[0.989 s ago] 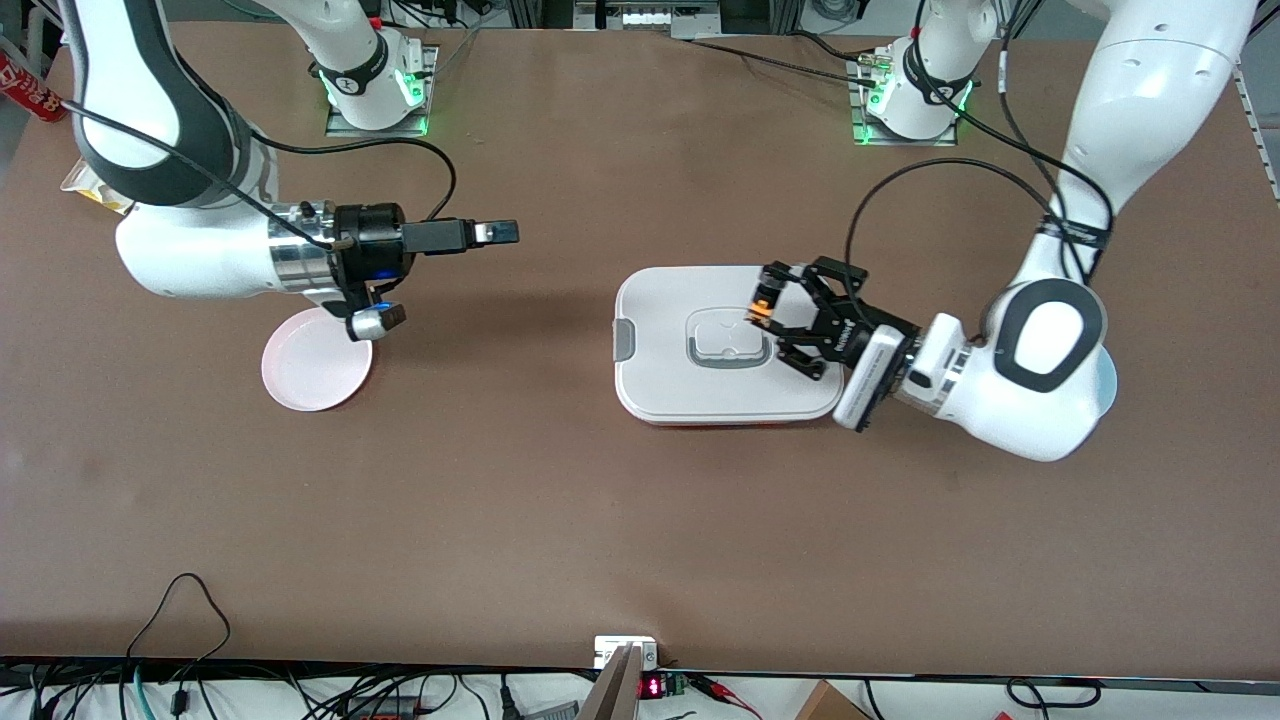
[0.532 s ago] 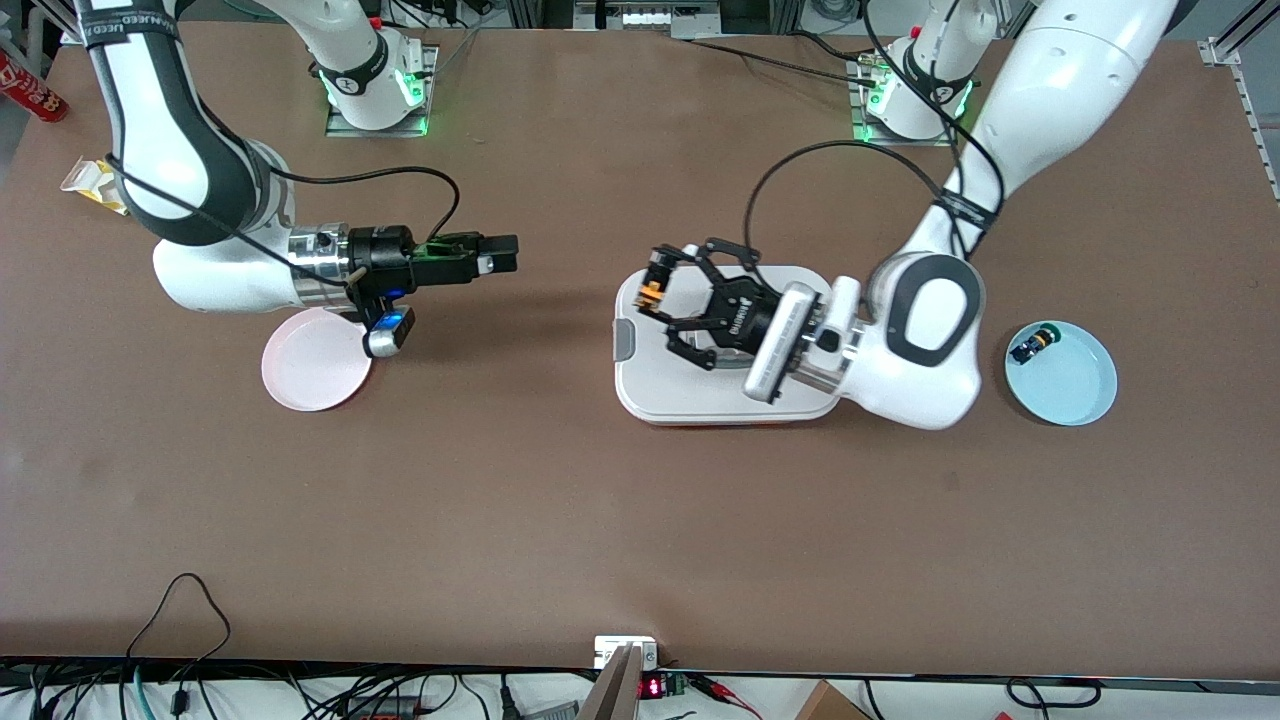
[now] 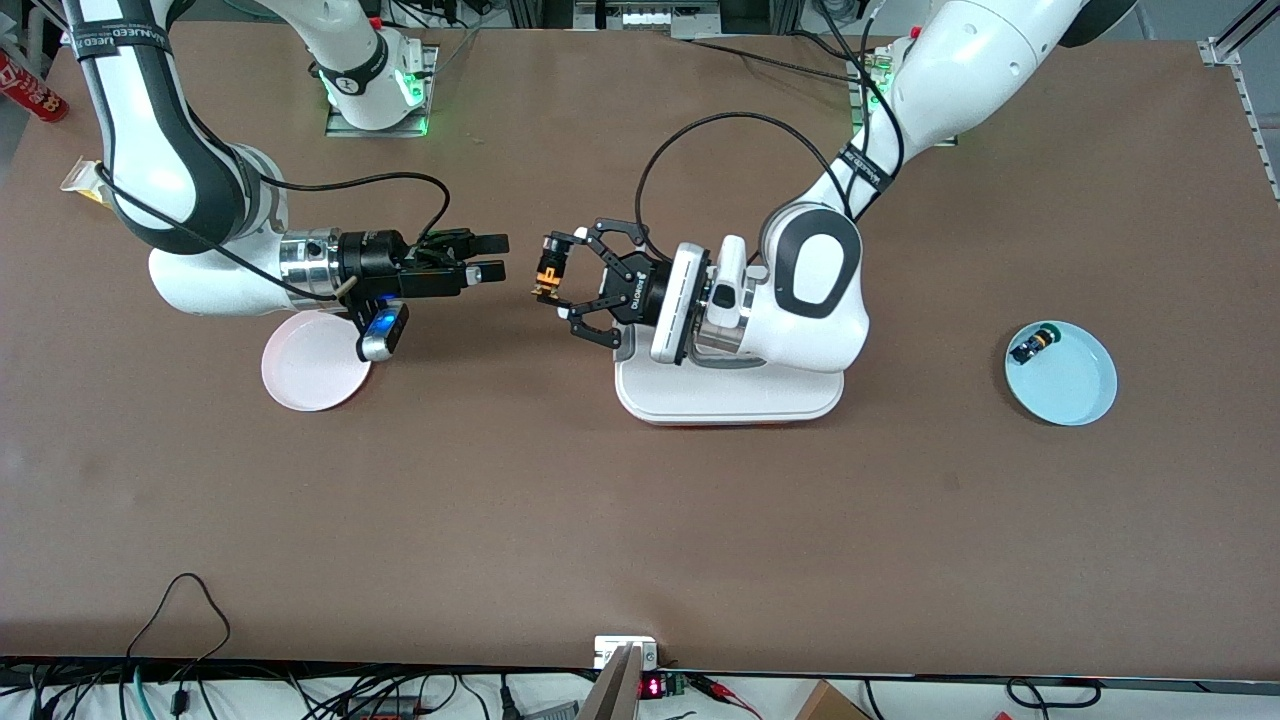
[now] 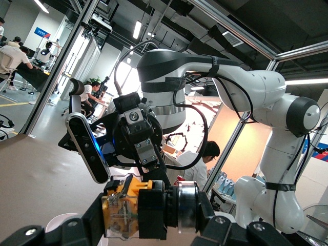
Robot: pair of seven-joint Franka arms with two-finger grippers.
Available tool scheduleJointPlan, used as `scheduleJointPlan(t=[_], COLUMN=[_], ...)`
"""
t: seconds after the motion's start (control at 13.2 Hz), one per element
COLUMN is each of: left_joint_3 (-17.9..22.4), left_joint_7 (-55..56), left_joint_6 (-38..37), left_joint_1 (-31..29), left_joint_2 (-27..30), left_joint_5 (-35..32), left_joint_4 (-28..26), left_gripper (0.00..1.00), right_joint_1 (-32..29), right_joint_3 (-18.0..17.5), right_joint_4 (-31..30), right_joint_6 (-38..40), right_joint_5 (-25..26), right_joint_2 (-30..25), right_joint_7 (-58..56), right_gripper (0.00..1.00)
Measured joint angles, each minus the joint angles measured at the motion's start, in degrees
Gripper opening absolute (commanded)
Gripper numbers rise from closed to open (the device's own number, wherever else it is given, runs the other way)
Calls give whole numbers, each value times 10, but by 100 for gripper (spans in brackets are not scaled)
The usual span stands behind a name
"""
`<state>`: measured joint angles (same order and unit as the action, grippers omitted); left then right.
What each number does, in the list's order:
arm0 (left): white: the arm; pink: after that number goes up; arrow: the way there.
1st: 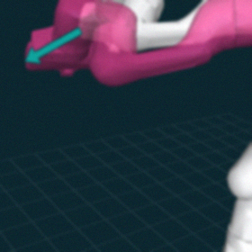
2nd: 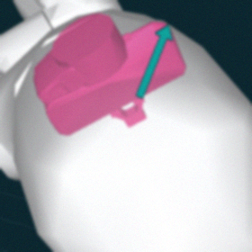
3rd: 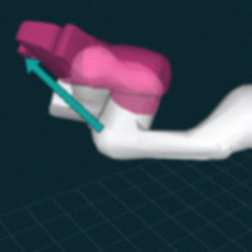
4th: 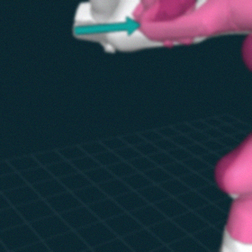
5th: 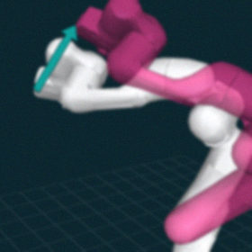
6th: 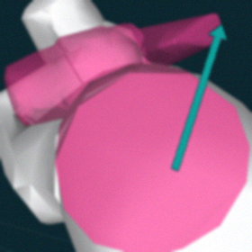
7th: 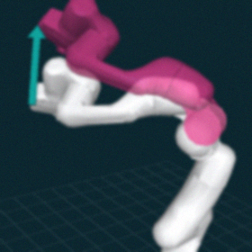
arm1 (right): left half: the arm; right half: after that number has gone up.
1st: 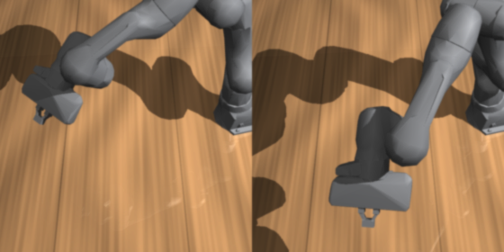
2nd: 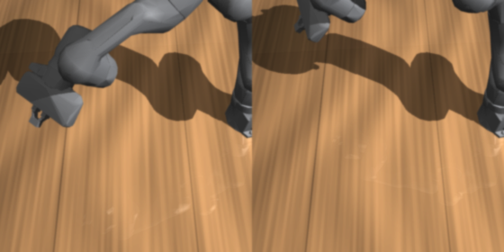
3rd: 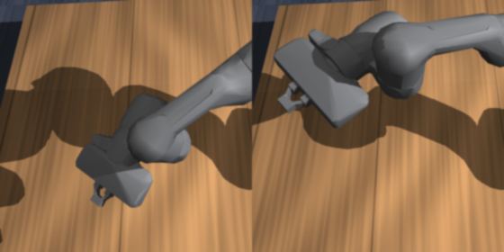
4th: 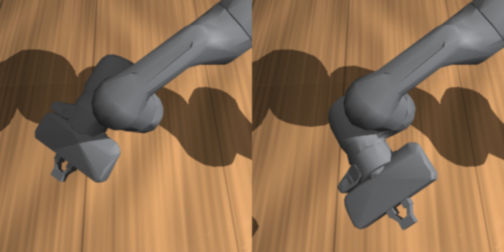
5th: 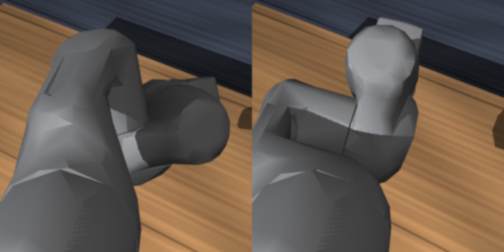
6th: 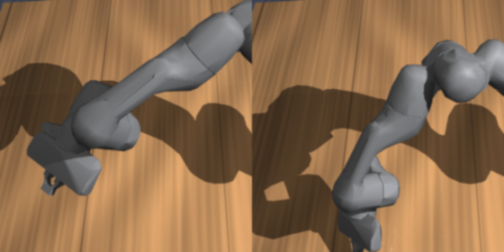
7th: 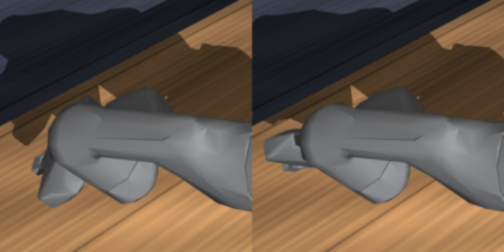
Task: Transfer orange switch to right arm and place
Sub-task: 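Carry the switch toward the right gripper above the white box, then close the right gripper on the switch held by the left gripper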
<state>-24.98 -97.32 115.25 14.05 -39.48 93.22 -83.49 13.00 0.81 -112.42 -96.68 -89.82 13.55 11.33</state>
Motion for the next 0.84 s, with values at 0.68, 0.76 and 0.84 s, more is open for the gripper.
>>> scheduleJointPlan(t=[0.68,0.76,0.84], left_joint_3=[0,0,0], left_joint_7=[-7,-7,-7], left_joint_6=[64,65,66], left_joint_1=[50,51,52], left_joint_2=[0,0,0], left_joint_5=[73,73,73], left_joint_4=[0,0,0], left_gripper=[32,33,34], right_joint_1=[27,27,27], right_joint_3=[-1,0,0], right_joint_4=[0,0,0], right_joint_6=[-57,-57,-57], right_joint_5=[-30,-30,-30], right_joint_2=[4,4,4], right_joint_7=[-8,-9,-10], right_gripper=[100,100,100])
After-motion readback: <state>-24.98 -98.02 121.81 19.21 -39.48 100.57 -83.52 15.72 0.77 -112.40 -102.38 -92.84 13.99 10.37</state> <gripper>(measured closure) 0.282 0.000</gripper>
